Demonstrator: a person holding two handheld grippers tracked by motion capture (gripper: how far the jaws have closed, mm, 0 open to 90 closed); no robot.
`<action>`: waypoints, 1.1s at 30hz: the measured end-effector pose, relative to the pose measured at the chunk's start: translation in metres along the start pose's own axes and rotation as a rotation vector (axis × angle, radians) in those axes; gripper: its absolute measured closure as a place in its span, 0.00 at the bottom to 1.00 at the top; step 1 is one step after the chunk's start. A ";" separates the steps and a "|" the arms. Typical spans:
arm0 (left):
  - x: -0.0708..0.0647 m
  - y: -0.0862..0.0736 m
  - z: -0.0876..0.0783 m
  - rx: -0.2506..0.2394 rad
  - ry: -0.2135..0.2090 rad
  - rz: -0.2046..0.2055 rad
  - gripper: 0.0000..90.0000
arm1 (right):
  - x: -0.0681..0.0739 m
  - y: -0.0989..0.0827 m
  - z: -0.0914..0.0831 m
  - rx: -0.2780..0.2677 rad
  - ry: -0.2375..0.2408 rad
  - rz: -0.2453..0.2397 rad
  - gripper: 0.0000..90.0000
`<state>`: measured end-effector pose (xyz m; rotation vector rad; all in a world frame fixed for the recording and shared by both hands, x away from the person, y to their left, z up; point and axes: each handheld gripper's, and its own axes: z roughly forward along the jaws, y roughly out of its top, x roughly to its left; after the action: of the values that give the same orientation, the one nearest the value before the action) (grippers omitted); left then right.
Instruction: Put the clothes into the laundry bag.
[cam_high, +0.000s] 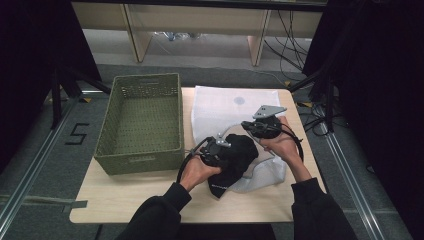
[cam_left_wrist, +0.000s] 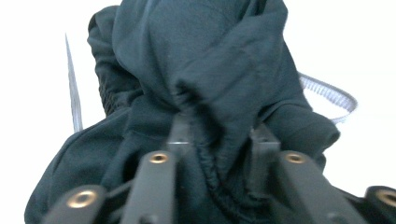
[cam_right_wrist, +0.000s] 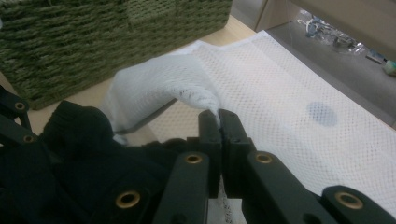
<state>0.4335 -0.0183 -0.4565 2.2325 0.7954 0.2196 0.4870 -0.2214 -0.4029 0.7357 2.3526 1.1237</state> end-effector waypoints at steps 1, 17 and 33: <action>-0.001 0.003 0.000 -0.012 0.003 -0.014 0.82 | 0.001 0.001 0.000 -0.014 -0.003 -0.007 1.00; 0.022 0.014 0.025 -0.103 0.009 -0.177 0.63 | -0.001 0.004 -0.010 -0.035 0.010 0.000 1.00; 0.017 0.009 0.014 -0.073 -0.014 -0.130 0.83 | 0.007 0.009 -0.012 -0.032 0.032 -0.006 1.00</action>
<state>0.4560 -0.0211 -0.4613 2.1038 0.9065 0.1670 0.4777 -0.2194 -0.3903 0.7040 2.3565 1.1759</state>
